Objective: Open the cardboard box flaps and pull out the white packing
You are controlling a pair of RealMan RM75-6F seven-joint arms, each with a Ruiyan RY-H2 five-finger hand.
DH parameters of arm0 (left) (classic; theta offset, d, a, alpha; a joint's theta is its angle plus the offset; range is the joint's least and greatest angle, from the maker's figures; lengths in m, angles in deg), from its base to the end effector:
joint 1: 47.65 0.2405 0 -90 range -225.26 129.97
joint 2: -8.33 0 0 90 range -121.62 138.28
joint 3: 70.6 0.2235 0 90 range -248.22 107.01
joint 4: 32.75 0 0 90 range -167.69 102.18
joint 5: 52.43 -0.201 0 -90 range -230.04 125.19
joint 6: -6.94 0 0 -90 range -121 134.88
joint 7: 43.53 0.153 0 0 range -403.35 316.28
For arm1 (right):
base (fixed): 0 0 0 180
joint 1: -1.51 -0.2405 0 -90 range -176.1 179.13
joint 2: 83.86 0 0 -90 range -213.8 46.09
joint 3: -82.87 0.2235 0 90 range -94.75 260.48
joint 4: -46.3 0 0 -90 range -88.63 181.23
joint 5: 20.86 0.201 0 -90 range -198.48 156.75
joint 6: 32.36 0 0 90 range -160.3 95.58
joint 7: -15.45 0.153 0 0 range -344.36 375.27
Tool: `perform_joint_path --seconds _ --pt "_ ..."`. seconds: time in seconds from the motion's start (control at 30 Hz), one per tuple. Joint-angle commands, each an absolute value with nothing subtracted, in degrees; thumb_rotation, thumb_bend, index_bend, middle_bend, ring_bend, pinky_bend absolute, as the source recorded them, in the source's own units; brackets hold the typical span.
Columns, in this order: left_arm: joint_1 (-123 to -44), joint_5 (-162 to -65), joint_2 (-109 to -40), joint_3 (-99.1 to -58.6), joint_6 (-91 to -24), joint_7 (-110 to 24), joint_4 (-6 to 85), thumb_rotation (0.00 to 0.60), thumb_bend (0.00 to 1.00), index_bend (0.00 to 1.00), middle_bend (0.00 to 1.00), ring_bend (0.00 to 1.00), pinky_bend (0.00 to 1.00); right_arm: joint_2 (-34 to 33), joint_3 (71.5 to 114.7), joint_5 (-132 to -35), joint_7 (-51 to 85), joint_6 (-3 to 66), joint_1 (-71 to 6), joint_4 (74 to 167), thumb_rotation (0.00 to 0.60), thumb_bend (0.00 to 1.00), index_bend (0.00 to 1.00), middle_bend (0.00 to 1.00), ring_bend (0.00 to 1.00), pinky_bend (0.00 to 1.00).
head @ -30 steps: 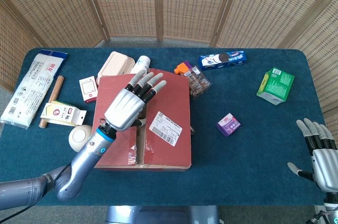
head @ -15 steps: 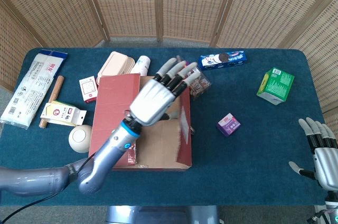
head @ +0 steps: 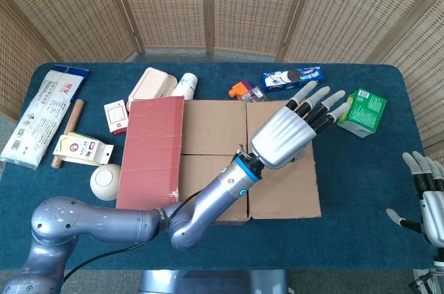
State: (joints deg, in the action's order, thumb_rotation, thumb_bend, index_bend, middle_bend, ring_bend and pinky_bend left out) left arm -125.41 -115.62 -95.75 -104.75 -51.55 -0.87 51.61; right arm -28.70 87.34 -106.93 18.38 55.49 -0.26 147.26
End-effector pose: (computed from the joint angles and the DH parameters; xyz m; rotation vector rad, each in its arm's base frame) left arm 0.1890 0.3082 0.0088 -1.9014 -0.3028 -1.5626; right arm -0.2642 -0.1763 0.1937 1.3088 -0.9072 0.9573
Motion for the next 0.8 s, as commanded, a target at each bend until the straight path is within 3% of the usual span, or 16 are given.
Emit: perform_joint_path --seconds 0.03,0.43,0.8 --pt "-124.5 -111.7 -94.4 -103.3 -51.7 1.2 53.3 0.600 0.18 0.00 0.00 0.00 0.01 -28.5 86.9 -107.4 18.2 55.5 0.0 146.9 0.600 0.00 0.00 0.00 0.00 0.00" --pt "-118.4 -94.9 -81.5 -97.0 -50.4 5.4 67.8 0.600 0.16 0.00 0.00 0.00 0.05 -28.5 86.5 -108.6 17.1 55.0 -0.4 147.8 0.600 0.00 0.00 0.00 0.00 0.00" --pt "-123.0 -78.8 -74.3 -90.9 -51.7 14.9 74.2 0.600 0.16 0.00 0.00 0.00 0.02 -28.4 86.5 -108.2 16.6 54.7 -0.5 147.9 0.600 0.00 0.00 0.00 0.00 0.00"
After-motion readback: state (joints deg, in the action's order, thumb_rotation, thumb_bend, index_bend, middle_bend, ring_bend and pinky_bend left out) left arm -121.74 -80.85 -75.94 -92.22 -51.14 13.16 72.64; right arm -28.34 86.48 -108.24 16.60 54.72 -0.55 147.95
